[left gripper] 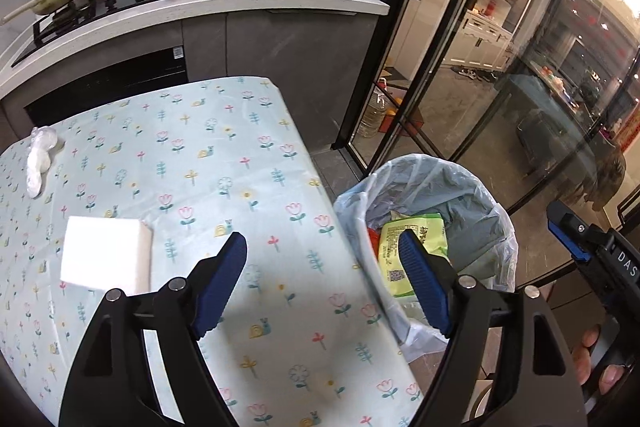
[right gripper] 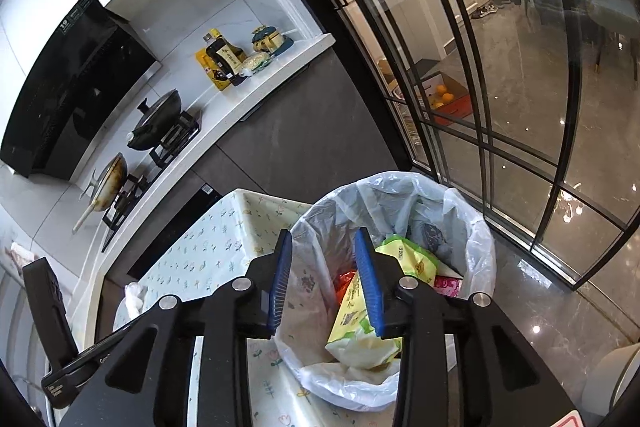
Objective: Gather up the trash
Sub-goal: 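Grasp the clear plastic bag with the left gripper while the right grasps the white sponge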
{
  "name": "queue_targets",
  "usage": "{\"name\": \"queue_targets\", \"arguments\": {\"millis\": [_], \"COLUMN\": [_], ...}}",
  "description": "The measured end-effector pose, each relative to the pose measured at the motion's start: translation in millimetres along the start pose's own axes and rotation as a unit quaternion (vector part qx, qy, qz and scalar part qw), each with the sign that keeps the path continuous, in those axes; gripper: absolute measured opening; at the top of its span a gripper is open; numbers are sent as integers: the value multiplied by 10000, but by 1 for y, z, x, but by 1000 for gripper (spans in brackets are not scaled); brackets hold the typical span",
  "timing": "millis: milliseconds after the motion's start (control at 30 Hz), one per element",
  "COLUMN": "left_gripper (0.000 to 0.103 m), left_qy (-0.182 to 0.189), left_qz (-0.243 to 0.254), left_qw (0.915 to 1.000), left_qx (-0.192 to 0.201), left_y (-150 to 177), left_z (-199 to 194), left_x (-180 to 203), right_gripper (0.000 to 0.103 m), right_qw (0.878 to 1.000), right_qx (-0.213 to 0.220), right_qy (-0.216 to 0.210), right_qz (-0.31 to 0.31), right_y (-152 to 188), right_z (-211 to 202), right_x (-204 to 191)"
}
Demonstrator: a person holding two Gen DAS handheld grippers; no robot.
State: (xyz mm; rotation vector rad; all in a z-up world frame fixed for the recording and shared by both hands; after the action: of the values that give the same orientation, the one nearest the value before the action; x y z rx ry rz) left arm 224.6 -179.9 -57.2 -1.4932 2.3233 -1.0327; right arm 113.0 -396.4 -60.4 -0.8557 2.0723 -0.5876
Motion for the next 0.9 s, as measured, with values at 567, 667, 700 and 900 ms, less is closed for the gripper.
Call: {"name": "queue_targets", "arguments": {"millis": [567,667,700,900], "left_gripper": [81,81,81,81], "left_qy": [-580,-705,-756,-1043], "left_qz": [-825,-986,-1039,-1338], "left_qw": [9944,9921,9911,9848], "left_qx": [314,333,344,374], "left_y": [9,14,15,27], "left_z": [-48,-57,-60,-78], "left_x": [-128,-156,-166,-227], "right_gripper": [46,48,48,53], "right_qw": [9927,9894,9880,9802], "right_qx": [-582,-736,-792,-1129], "right_qy": [-579,-696,-742,-941], "right_qz": [-880,-1039,-1103,-1329], "right_y": [60,76,83,123], "right_z": [24,32,36,56], "right_x": [-120,-147,-157,-206]}}
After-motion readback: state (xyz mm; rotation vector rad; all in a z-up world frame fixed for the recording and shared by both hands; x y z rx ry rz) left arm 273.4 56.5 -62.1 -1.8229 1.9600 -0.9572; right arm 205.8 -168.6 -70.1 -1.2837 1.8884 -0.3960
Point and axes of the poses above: each gripper's, at about its wrist camera, not at the fingertips, and z roughly the way its jaws point, x to its right, y to its underside, the point moved 6 cm from there along z, roughly the way its jaws point, and after that the axes turned 3 degrees about x, right-handed, at the moved point
